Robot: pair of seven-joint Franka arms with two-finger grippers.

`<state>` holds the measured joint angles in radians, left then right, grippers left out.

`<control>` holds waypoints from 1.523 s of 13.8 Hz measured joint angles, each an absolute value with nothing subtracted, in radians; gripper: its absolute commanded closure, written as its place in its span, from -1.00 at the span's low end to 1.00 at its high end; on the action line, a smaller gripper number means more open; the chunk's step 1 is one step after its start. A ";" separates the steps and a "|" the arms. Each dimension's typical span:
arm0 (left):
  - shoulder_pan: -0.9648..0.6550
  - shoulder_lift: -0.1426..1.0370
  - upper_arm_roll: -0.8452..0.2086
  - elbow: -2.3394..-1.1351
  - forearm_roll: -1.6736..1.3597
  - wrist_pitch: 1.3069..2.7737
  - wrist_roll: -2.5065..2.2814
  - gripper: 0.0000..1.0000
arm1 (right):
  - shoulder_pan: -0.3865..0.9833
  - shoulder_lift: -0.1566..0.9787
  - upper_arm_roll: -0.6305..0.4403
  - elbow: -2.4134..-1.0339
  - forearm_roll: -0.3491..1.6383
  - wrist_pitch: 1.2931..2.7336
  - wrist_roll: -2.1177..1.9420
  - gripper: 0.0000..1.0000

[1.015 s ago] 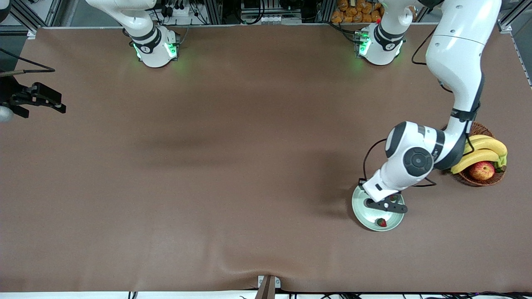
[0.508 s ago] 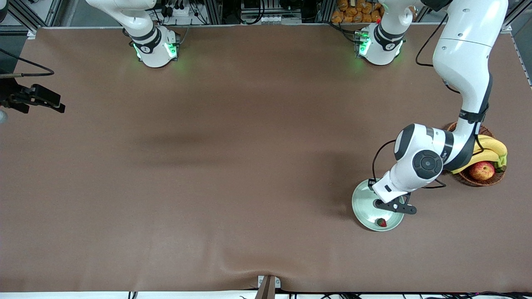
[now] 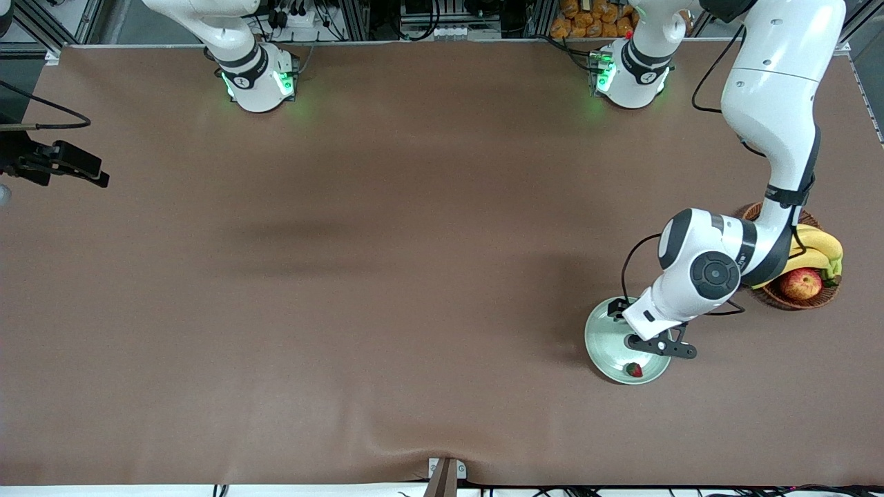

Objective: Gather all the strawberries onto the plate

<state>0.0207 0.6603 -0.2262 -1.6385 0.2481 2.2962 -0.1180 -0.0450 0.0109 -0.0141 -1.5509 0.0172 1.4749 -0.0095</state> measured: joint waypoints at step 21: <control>0.091 0.417 -0.231 -1.598 0.249 2.101 -0.125 -1.00 | -0.043 0.011 -0.012 -1.548 0.016 1.473 -0.020 -1.00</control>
